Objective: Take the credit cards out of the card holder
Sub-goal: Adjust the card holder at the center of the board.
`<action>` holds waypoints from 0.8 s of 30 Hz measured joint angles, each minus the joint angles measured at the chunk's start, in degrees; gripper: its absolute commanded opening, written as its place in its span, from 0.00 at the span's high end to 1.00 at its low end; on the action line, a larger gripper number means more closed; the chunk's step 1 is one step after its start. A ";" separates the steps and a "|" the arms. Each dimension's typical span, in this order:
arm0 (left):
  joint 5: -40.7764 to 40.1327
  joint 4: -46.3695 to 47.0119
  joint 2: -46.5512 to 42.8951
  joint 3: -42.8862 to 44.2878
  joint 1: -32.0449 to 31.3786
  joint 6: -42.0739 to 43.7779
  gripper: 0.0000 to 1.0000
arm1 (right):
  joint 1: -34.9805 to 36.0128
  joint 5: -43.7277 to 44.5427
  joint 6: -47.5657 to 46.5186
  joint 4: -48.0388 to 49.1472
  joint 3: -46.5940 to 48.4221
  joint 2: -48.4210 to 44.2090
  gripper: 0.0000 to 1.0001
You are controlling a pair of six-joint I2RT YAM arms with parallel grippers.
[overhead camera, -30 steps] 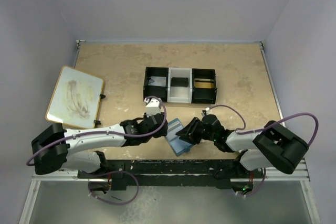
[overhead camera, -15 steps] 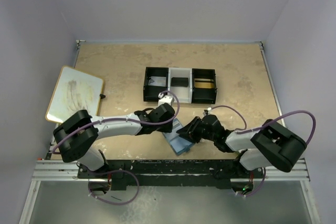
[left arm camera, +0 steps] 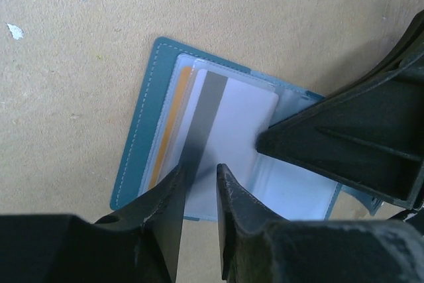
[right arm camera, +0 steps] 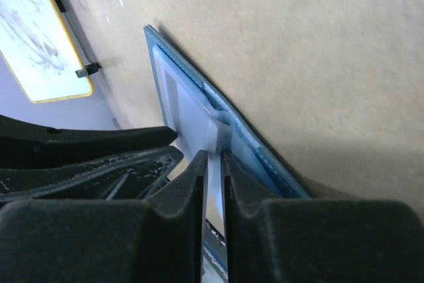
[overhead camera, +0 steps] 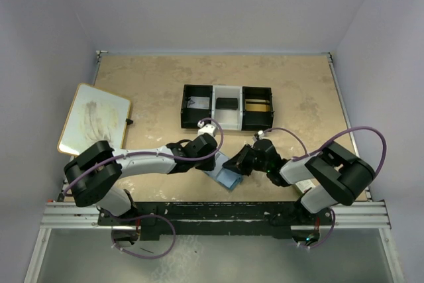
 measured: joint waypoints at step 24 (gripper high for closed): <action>-5.40 -3.74 -7.69 -0.96 0.00 -1.68 0.65 | -0.15 1.44 -15.39 -17.75 13.22 2.14 1.00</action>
